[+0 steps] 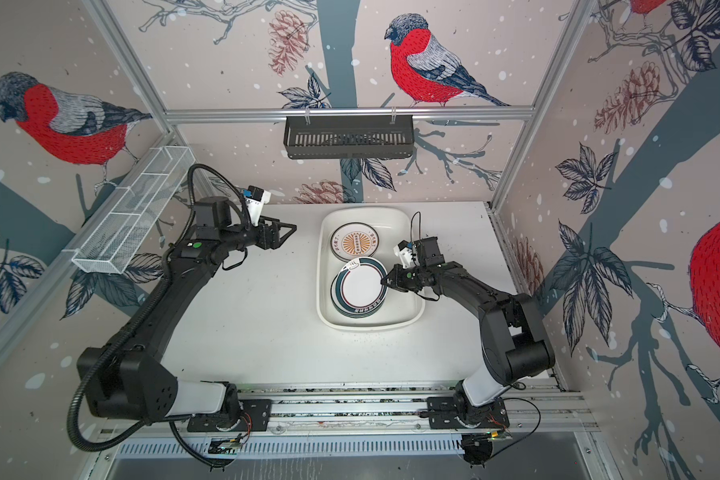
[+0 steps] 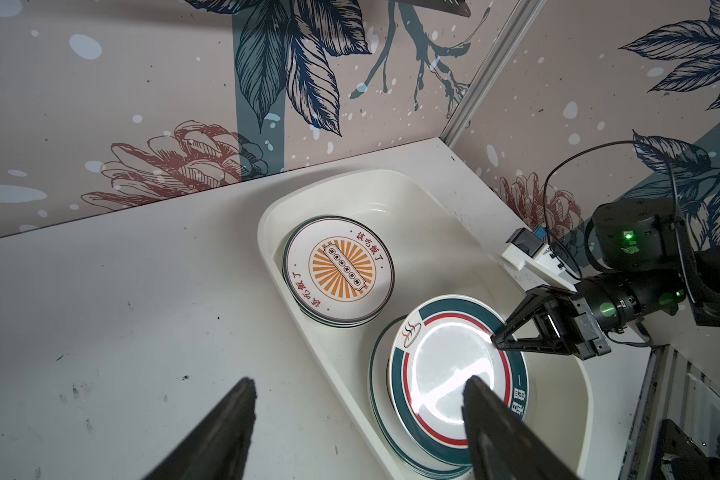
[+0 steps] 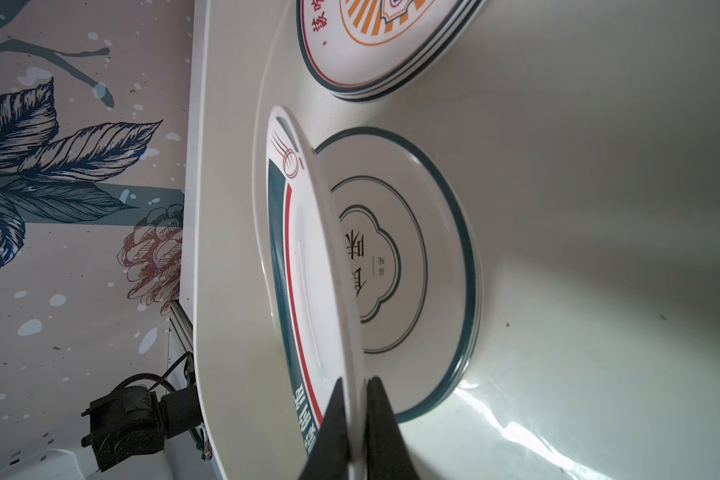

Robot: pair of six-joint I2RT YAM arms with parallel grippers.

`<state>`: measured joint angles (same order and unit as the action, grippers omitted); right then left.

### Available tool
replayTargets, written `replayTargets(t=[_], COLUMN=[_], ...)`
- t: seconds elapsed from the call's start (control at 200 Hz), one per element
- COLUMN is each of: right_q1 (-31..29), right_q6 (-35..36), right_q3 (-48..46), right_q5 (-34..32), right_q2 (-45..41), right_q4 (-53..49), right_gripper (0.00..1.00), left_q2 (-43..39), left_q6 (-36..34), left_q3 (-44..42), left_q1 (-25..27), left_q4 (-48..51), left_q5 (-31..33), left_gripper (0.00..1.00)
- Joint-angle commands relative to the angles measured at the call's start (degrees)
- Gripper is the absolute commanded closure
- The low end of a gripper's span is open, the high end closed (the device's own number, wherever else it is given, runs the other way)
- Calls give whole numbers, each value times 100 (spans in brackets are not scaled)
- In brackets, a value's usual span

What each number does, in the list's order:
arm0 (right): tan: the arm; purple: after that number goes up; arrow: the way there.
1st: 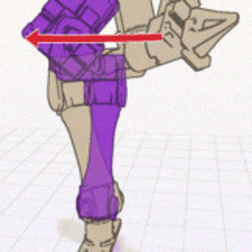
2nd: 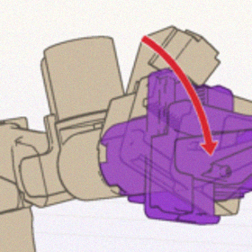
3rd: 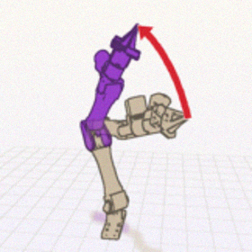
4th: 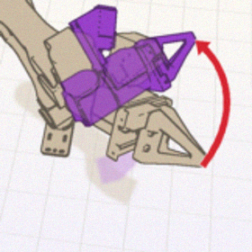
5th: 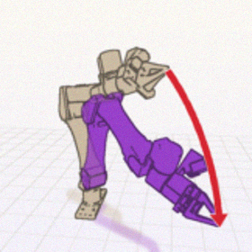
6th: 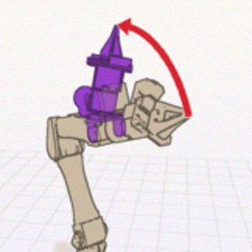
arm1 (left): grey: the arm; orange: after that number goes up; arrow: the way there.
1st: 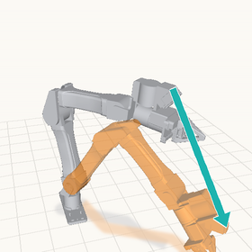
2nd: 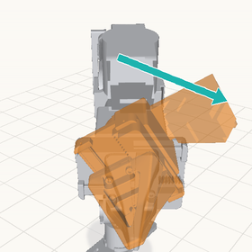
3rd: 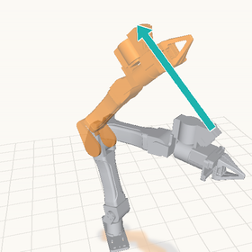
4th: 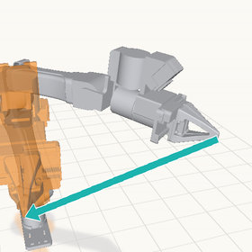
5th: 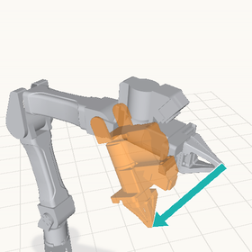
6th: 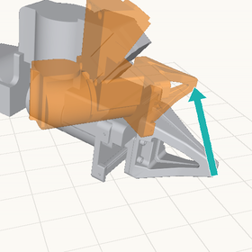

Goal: Place the plates into the plastic bin on the countertop
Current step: 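Lower the ring plate with the right gripper onto the emblem plates in the bin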

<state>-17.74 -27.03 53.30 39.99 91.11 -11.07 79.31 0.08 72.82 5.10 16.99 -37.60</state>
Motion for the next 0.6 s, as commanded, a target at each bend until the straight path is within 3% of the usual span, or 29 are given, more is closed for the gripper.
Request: replayTargets(t=[0.0, 0.595], right_q1=[-27, -84], right_q6=[76, 39], right_q3=[75, 111], right_q5=[117, 49], right_q2=[82, 261], right_q4=[-27, 22], right_gripper=[89, 86], left_q2=[6, 61], left_q6=[-8, -23], left_q3=[3, 38], left_q1=[8, 47], left_q4=[-124, -92], left_q5=[-175, -140], left_gripper=[22, 22])
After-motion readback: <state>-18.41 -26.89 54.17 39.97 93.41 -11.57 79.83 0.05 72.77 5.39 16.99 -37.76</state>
